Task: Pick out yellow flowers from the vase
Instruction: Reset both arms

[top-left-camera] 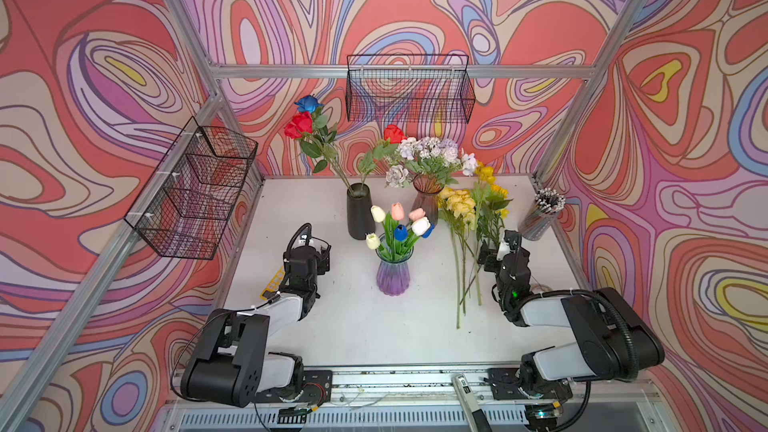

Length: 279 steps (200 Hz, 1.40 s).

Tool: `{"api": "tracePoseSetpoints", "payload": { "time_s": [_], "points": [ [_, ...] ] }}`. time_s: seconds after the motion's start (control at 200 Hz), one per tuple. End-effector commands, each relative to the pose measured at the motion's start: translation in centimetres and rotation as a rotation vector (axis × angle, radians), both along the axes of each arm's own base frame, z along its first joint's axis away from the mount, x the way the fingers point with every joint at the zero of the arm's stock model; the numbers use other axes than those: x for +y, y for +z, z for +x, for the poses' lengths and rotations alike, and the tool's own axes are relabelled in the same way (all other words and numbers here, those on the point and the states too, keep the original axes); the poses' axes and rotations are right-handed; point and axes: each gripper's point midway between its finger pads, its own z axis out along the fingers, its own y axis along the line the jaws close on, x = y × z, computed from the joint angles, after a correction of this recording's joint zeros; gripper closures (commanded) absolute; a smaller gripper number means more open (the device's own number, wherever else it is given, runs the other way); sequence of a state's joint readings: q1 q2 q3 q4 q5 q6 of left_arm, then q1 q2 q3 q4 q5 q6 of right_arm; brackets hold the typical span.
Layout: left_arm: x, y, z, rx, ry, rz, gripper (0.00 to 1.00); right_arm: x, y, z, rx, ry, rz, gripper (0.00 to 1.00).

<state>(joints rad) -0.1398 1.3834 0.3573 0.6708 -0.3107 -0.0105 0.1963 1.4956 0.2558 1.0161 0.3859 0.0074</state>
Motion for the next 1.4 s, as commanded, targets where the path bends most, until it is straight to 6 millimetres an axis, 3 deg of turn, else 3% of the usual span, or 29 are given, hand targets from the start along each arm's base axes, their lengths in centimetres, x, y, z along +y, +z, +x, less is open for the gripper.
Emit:
{"api": "tracePoseSetpoints", "payload": {
  "time_s": [0.0, 0.09, 0.15, 0.21, 0.336, 0.386, 1.392],
  "points": [
    [0.3, 1.3, 1.8, -0.123, -0.012, 0.007, 0.1, -0.2, 2.9, 1.5, -0.142, -0.001, -0.028, 0.02],
    [0.8, 0.3, 1.3, -0.125, -0.003, -0.031, 0.08, -0.3, 1.8, 1.9, -0.152, 0.014, -0.019, 0.02],
    [0.9, 0.9, 1.2, -0.203, -0.005, -0.019, 0.08, -1.3, 1.1, 1.6, -0.153, 0.007, 0.026, 0.02],
    [0.7, 0.7, 0.9, -0.174, -0.015, -0.032, 0.07, -1.9, 1.0, 1.5, -0.159, -0.012, 0.037, 0.02],
    [1.3, 0.1, 2.0, -0.127, 0.008, -0.03, 0.04, -1.8, -0.9, 4.3, -0.019, -0.003, 0.047, 0.02],
    [1.8, -0.4, 2.4, -0.068, 0.019, -0.074, 0.0, -2.1, -0.5, 4.4, -0.045, 0.017, 0.065, 0.02],
    [1.9, -0.2, 2.2, -0.102, 0.007, -0.089, 0.0, -2.1, -0.4, 4.4, -0.044, 0.014, 0.059, 0.02]
  ]
}}
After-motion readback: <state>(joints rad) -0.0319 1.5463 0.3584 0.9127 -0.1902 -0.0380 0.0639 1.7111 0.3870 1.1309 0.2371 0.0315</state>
